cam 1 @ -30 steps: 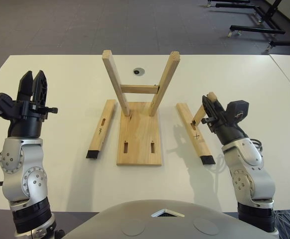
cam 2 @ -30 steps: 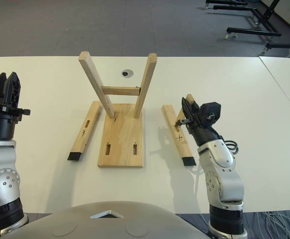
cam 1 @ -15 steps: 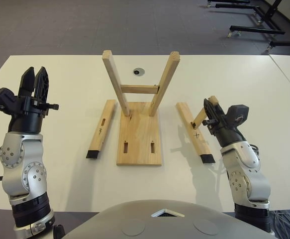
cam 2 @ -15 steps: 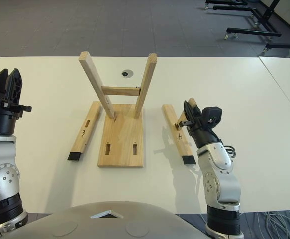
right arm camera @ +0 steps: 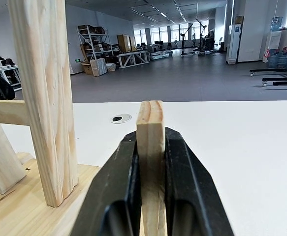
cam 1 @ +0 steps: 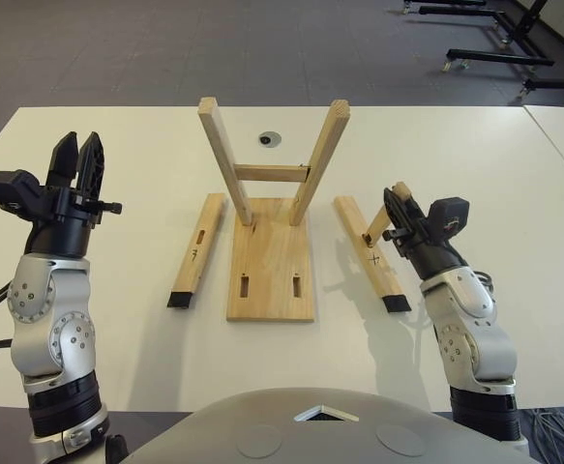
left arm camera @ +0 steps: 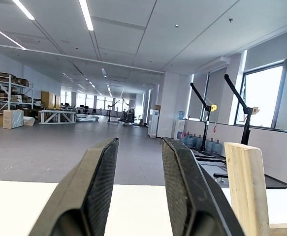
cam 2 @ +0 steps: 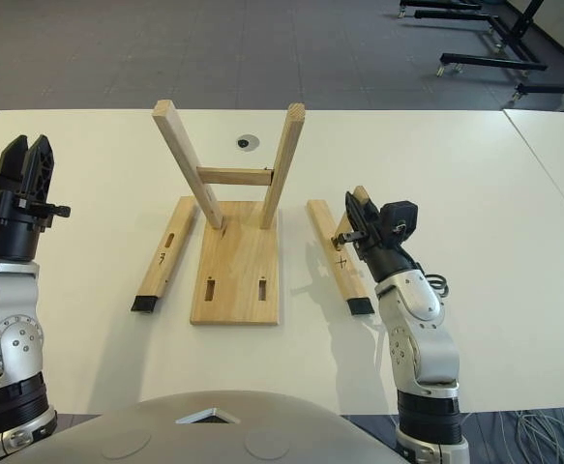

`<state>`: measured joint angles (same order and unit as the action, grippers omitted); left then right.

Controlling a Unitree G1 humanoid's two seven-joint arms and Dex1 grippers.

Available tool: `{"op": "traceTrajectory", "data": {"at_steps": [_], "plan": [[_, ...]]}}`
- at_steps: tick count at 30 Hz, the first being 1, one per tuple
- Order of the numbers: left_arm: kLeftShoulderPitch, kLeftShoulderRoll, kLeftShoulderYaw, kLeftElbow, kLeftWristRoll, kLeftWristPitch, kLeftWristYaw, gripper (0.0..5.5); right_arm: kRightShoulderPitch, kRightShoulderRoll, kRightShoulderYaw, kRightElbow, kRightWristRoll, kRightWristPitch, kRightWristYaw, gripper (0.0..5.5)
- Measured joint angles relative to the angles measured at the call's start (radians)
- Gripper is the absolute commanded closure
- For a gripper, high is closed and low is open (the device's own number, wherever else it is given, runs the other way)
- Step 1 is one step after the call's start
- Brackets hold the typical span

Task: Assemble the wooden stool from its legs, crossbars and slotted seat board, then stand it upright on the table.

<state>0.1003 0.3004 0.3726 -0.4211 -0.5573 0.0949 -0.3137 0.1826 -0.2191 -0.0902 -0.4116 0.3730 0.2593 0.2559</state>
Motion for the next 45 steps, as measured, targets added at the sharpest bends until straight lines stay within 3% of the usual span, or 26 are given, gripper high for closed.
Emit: {"op": "traceTrajectory", "data": {"at_steps": [33,34,39,45], "plan": [[-0.047,-0.003,-0.006,0.038,0.021,-0.006,-0.021,3.95,-0.009,-0.012,0.011,0.117,-0.044,-0.129,0.067,5.11],[-0.047,-0.003,-0.006,0.038,0.021,-0.006,-0.021,3.95,-0.014,-0.012,0.012,0.12,-0.053,-0.127,0.065,4.74],[-0.047,-0.009,-0.008,0.038,0.022,-0.01,-0.018,3.95,-0.006,-0.018,0.011,0.144,-0.068,-0.063,0.056,4.0],[-0.045,-0.016,-0.008,0.038,0.026,-0.025,-0.006,3.95,-0.043,-0.019,0.0,0.124,-0.037,-0.032,0.068,2.72]]}}
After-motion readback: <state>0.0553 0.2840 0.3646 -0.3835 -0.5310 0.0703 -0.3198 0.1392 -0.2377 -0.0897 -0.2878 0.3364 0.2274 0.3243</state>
